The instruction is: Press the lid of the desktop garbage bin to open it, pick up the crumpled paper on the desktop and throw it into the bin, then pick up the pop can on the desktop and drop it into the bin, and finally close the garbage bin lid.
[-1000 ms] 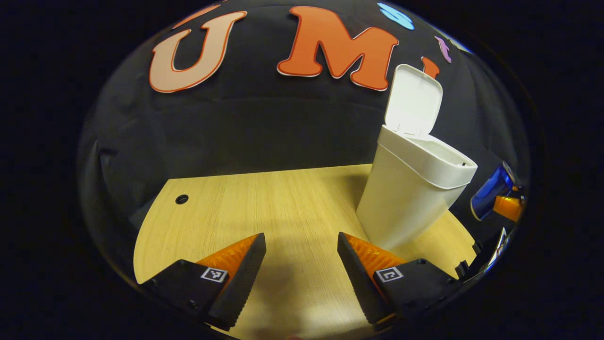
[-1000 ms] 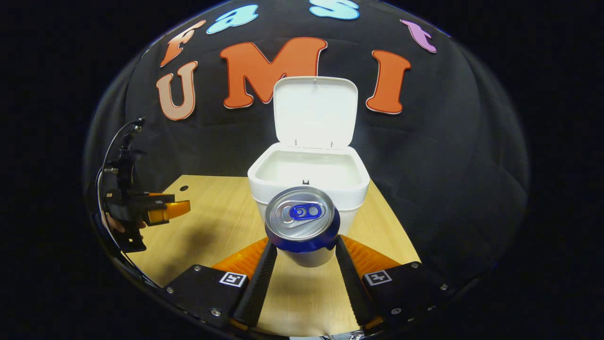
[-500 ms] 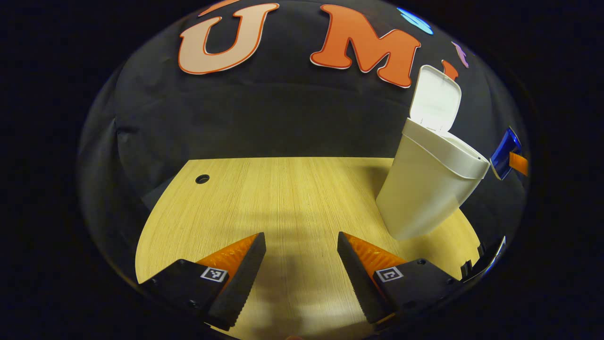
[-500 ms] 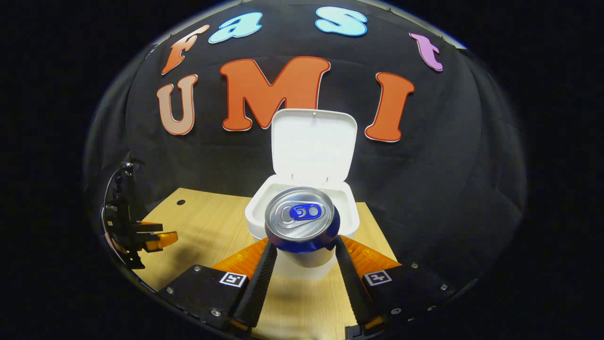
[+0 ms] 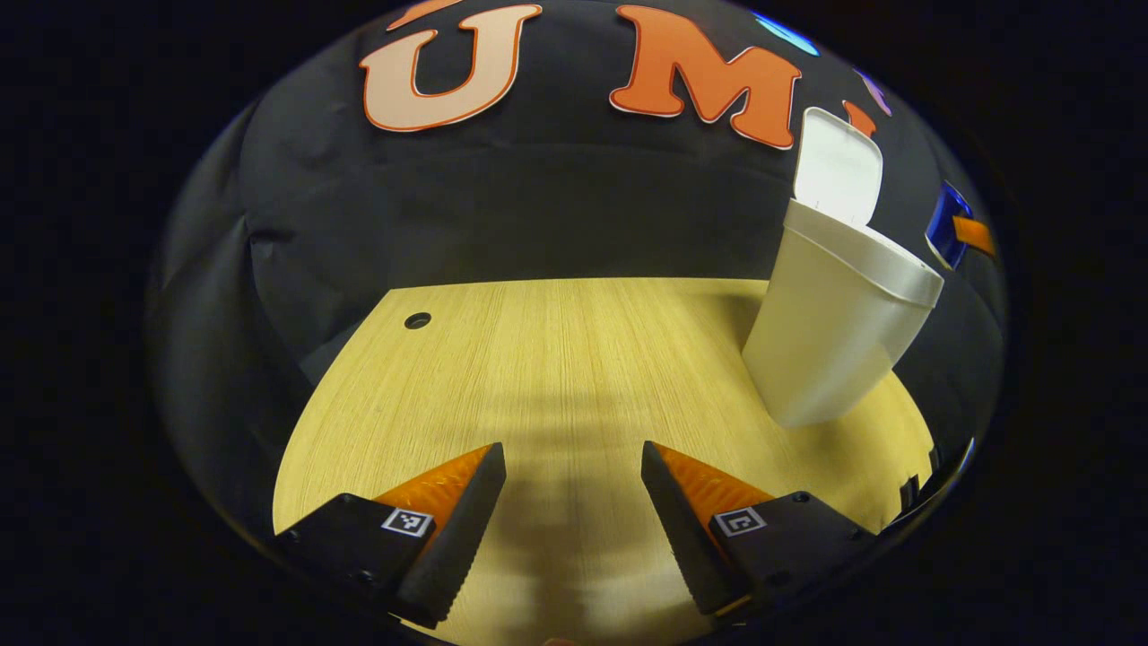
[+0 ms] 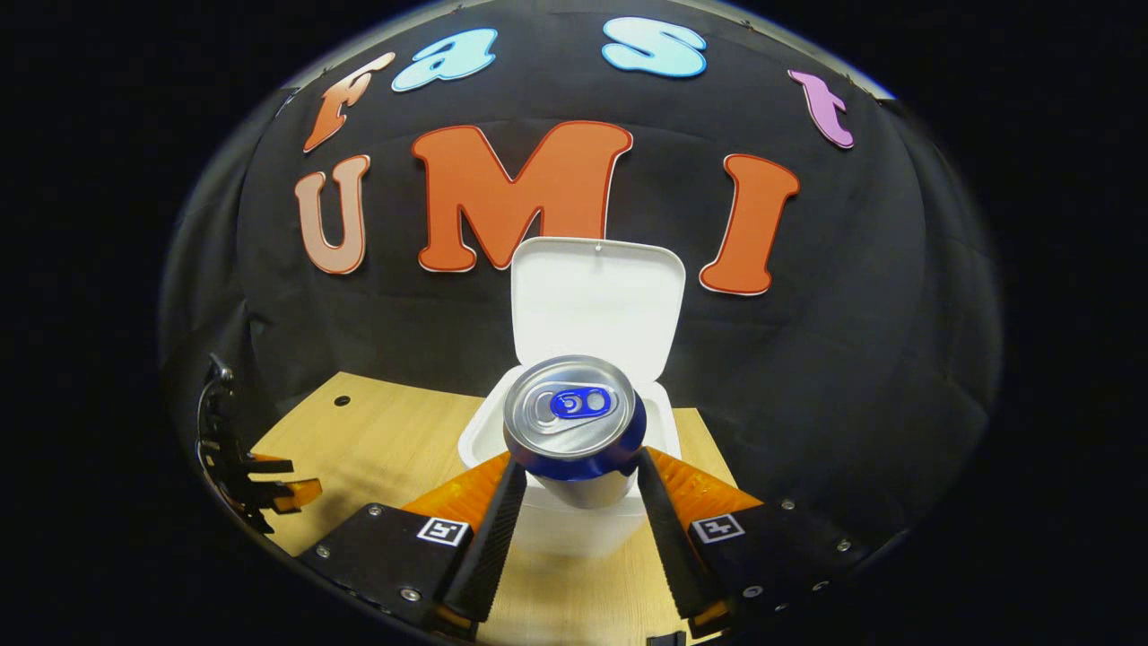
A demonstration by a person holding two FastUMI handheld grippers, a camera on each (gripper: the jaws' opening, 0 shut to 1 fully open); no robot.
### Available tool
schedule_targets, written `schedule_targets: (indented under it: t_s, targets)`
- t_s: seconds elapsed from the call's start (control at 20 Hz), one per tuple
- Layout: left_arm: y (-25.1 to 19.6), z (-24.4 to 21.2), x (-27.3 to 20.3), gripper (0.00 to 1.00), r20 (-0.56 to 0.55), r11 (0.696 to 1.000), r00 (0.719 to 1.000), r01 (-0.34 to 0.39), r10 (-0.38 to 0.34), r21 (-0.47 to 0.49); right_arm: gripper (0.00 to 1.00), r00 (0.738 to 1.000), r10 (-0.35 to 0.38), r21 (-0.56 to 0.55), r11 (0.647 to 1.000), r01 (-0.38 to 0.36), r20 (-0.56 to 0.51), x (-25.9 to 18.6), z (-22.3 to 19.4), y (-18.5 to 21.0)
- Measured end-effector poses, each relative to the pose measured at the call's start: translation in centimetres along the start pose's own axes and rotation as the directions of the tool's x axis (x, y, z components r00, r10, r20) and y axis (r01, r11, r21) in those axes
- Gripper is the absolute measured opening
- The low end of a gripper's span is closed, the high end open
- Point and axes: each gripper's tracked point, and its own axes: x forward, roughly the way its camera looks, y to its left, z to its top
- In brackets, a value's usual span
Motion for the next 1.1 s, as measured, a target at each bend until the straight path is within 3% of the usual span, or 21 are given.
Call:
schedule_targets:
  t_s: [0.2, 0.55, 1.1]
  targets:
    - [0.9, -1.9, -0.9, 0.98, -0.018, 0.999, 0.999, -0.045, 0.045, 0.002, 0.75, 0.999, 0.014, -0.008, 1.0, -0.014, 0.029, 0.9, 1.2, -0.2]
    - [1.6, -2.4, -0.3, 0.97, -0.006, 0.989, 0.995, -0.098, 0.1, 0.106, 0.75, 0.999, 0.022, -0.026, 0.999, -0.021, 0.048, 3.7, 2.0, -1.4]
    - [2.3, -2.4, -0.1, 0.98, -0.03, 0.98, 0.984, -0.172, 0.175, 0.1, 0.76, 0.999, 0.049, -0.014, 0.999, -0.049, 0.01, 7.7, -0.2, -2.2]
